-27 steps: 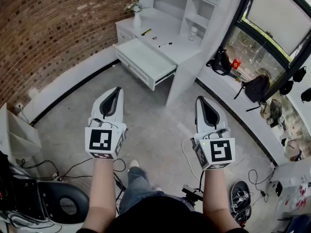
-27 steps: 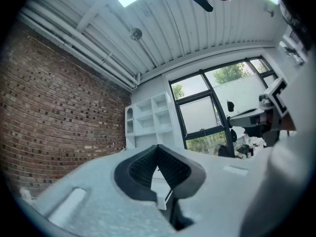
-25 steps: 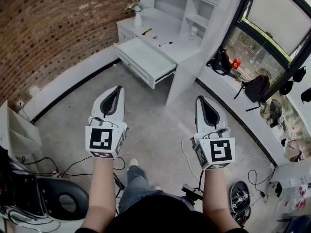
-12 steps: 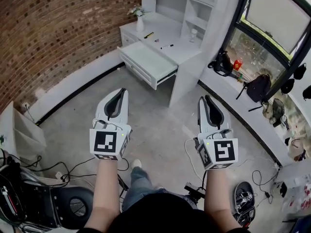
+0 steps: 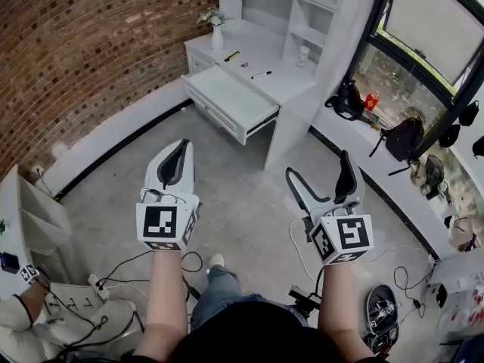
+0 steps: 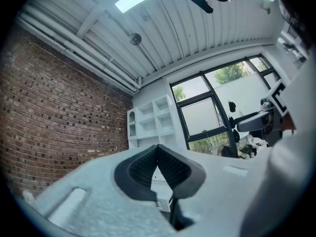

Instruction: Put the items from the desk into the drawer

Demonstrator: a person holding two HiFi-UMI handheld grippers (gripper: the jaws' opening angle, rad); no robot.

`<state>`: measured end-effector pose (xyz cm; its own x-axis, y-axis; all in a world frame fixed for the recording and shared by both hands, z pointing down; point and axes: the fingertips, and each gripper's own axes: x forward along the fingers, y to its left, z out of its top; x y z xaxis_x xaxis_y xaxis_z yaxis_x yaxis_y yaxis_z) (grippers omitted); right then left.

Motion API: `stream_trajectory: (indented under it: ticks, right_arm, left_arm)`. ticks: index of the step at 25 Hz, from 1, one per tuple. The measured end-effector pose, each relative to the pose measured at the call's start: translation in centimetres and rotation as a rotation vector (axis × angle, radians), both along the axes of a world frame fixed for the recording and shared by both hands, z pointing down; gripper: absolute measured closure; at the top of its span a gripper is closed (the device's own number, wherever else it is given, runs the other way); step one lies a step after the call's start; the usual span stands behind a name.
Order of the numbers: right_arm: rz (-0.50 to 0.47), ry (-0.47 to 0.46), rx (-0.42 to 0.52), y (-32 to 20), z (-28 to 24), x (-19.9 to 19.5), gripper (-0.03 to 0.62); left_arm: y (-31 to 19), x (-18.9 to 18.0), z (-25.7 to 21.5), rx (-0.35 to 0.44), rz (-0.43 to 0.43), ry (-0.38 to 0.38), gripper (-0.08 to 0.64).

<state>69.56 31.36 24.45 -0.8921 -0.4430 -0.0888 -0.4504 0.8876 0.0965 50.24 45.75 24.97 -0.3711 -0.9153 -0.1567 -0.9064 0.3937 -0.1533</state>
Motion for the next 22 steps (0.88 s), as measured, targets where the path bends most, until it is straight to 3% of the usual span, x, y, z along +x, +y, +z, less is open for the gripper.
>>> stream_trajectory:
  ticks: [15,22]
  right_arm:
    - [0.034,0.039,0.005,-4.7,0.8,-15.3,0.110]
    - [0.095,0.041,0.019,-6.3,1.0,-19.7,0.134]
  left_arm:
    - [-5.5,-14.9,0.6,-0.004,0.027,0.015,0.560]
    - [-7.0,-20.7,0.8,-0.011,0.049,0.005,0.560]
